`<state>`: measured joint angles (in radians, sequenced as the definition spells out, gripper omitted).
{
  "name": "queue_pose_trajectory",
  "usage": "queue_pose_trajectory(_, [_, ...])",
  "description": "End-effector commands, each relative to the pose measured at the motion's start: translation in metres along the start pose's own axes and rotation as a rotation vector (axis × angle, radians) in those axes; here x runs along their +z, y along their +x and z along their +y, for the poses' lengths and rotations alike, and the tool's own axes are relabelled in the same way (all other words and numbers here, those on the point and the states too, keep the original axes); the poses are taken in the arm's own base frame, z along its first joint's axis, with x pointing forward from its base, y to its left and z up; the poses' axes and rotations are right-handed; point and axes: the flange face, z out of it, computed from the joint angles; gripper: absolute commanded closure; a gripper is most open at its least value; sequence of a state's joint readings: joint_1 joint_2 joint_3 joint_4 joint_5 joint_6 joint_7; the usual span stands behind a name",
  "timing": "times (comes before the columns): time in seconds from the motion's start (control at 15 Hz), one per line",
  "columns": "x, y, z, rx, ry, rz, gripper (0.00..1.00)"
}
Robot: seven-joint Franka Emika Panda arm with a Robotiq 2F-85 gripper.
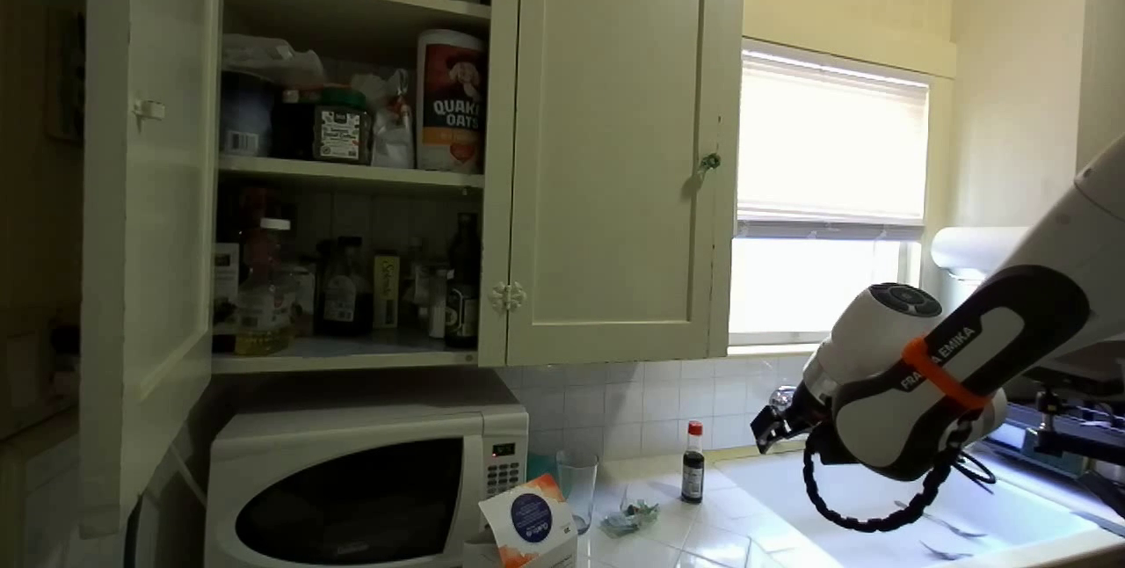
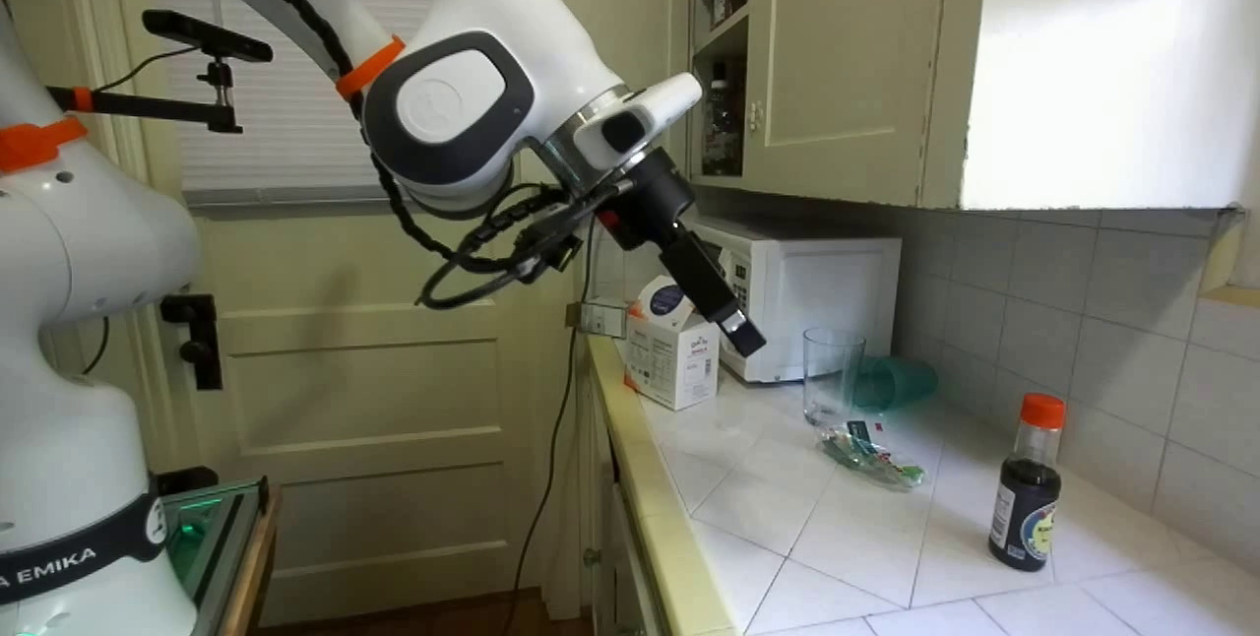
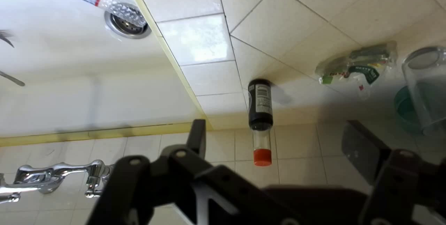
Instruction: Put the soy sauce bottle on the bottom shelf.
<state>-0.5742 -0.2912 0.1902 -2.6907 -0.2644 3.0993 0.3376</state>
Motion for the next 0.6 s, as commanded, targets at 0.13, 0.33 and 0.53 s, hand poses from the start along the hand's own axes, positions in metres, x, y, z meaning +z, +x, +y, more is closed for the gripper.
queue_pose_trajectory(0.13, [0.067, 0.015, -0.005, 0.053, 0.097, 0.058, 0.00])
queue_pose_trajectory(0.33, [0.108, 0.016, -0.012, -0.048, 0.107, 0.009, 0.00])
queue_pose_trajectory(0.53, [0.113, 0.037, 0.031, -0.092, 0.039, 0.008, 0.00])
